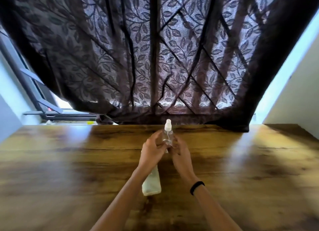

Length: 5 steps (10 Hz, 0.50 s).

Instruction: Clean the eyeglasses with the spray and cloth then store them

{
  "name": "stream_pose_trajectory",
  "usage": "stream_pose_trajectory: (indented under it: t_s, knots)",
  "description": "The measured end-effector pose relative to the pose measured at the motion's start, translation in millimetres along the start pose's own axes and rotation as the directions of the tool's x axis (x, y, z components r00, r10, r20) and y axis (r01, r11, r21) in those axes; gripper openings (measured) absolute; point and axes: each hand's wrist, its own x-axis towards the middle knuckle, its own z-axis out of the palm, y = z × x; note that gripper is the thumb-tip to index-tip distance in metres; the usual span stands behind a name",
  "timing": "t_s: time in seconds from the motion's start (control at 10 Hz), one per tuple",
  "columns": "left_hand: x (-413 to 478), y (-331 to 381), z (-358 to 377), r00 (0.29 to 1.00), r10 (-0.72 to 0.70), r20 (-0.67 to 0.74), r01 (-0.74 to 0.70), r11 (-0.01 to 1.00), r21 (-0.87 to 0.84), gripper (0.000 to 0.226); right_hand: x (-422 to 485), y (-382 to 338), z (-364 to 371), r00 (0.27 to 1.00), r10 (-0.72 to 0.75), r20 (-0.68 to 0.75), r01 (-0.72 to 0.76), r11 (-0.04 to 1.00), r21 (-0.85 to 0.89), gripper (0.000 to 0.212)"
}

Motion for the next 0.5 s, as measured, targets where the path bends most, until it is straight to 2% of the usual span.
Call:
stream_pose_trajectory:
  t_s: [0.1,0.3,0.4,0.5]
  knots:
    - [-2,-9,-4,1.0,-0.018,-0.001,0.018,1.0,-0.004,0.049,-2,6,6,0.999,0.017,0.031,-0.017,1.0,0.01,0.026]
    - [-4,-16,-1,1.0,0.015,-0.027,-0.012,0.995,0.1,0.051,-1,8,-1,0.997,0.028,0.073,-0.025,0.999,-0.046,0.037]
    - [-3,-14,-1,0.996,0.054,-0.068,-0.039,0.978,0.205,0.056,4,5,-11,0.997,0.009,0.078,0.001,0.992,-0.13,0.047]
    - [-2,-5,-5,0.979,0.165,-0.121,-0.108,0.918,0.381,0.055,9,-4,-22,0.993,-0.109,0.05,0.118,0.965,-0.235,0.054]
